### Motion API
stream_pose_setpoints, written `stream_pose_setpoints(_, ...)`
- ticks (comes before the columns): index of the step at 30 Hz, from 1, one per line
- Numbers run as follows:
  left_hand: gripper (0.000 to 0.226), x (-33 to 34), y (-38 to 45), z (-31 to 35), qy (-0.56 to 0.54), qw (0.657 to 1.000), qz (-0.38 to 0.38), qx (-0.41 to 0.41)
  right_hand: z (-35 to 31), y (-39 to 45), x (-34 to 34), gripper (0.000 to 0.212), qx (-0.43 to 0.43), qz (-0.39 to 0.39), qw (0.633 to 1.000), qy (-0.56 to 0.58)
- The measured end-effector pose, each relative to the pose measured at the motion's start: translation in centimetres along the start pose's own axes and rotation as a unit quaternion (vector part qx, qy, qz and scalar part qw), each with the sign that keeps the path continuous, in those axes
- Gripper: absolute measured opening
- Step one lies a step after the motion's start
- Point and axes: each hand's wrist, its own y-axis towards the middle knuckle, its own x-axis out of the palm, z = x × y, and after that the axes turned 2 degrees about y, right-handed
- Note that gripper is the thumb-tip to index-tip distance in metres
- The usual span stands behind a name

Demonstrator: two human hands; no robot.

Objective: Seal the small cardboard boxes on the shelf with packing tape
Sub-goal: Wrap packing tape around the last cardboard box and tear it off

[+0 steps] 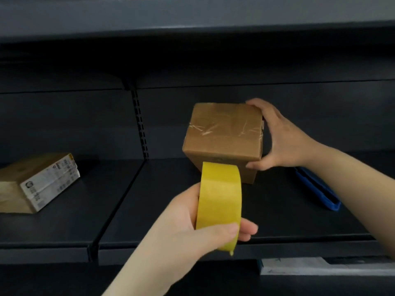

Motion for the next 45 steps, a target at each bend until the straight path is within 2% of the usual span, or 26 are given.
stream_pose_setpoints(2, 0.027, -0.2, 0.2, -0.2, -0.002, 1.0, 0.027, -0.003, 0.3, 0.5, -0.4, 0.114, 0.019, 0.005, 1.0, 0.025)
stream_pose_setpoints(5, 0.051, 0.2, 0.2, -0.4, -0.032, 0.998, 0.052, -0.028, 0.7, 1.1, -1.2, 0.109, 0.056, 0.011, 0.995, 0.086)
stream_pose_setpoints(8, 0.039, 0.5, 0.0, -0.6, -0.019, 1.0, -0.007, -0.02, 1.1, 1.6, -1.5, 0.104, 0.063, -0.005, 0.992, 0.111)
stream_pose_setpoints(10, 0.042, 0.6, -0.2, -0.6, 0.009, 0.999, -0.033, -0.004, 1.2, 1.9, -1.3, 0.098, 0.072, -0.005, 0.988, 0.134)
stream_pose_setpoints(12, 0.047, 0.8, -0.2, -0.4, 0.022, 0.999, -0.028, 0.013, 1.3, 2.2, -0.8, 0.094, 0.079, 0.001, 0.983, 0.163)
stream_pose_setpoints(14, 0.042, 0.9, 0.0, -0.1, 0.024, 0.999, -0.003, 0.034, 1.2, 2.2, 0.2, 0.092, 0.088, 0.02, 0.973, 0.21)
stream_pose_setpoints(19, 0.024, 1.3, 0.3, 0.3, 0.004, 0.995, 0.073, 0.061, 0.7, 1.8, 3.7, 0.079, 0.116, 0.138, 0.923, 0.339)
stream_pose_setpoints(22, 0.028, 1.3, 0.2, 0.4, -0.025, 0.993, 0.104, 0.054, 0.6, 2.0, 4.0, 0.07, 0.147, 0.186, 0.892, 0.386)
stream_pose_setpoints(24, 0.047, 1.5, 0.0, 0.0, -0.068, 0.992, 0.109, 0.013, 0.9, 2.6, 3.6, 0.07, 0.198, 0.209, 0.846, 0.448)
stream_pose_setpoints(26, 0.047, 2.0, -0.1, -0.6, -0.079, 0.991, 0.106, -0.005, 1.0, 3.2, 3.4, 0.071, 0.23, 0.206, 0.831, 0.462)
stream_pose_setpoints(29, 0.037, 2.0, -0.2, -1.1, -0.036, 0.996, 0.075, 0.016, 0.8, 4.1, 3.4, 0.071, 0.272, 0.197, 0.823, 0.459)
stream_pose_setpoints(32, 0.034, 1.5, 0.0, -0.4, -0.026, 0.997, 0.066, 0.031, 1.1, 5.1, 3.1, 0.081, 0.31, 0.177, 0.808, 0.468)
stream_pose_setpoints(36, 0.048, 1.7, 0.1, -0.1, -0.041, 0.995, 0.092, 0.004, 1.5, 6.3, 3.1, 0.076, 0.353, 0.112, 0.781, 0.503)
stream_pose_setpoints(40, 0.019, 1.3, 0.1, -0.2, 0.007, 0.998, 0.054, 0.02, 1.6, 7.3, 3.9, 0.07, 0.363, 0.08, 0.778, 0.507)
stream_pose_setpoints(43, 0.004, 1.3, -0.1, -0.3, 0.029, 0.998, 0.043, 0.019, 1.9, 7.7, 4.5, 0.054, 0.367, 0.065, 0.772, 0.515)
stream_pose_setpoints(45, 0.026, 1.5, -0.2, -0.5, -0.018, 0.999, 0.047, -0.007, 2.9, 7.5, 5.2, 0.048, 0.372, 0.064, 0.765, 0.521)
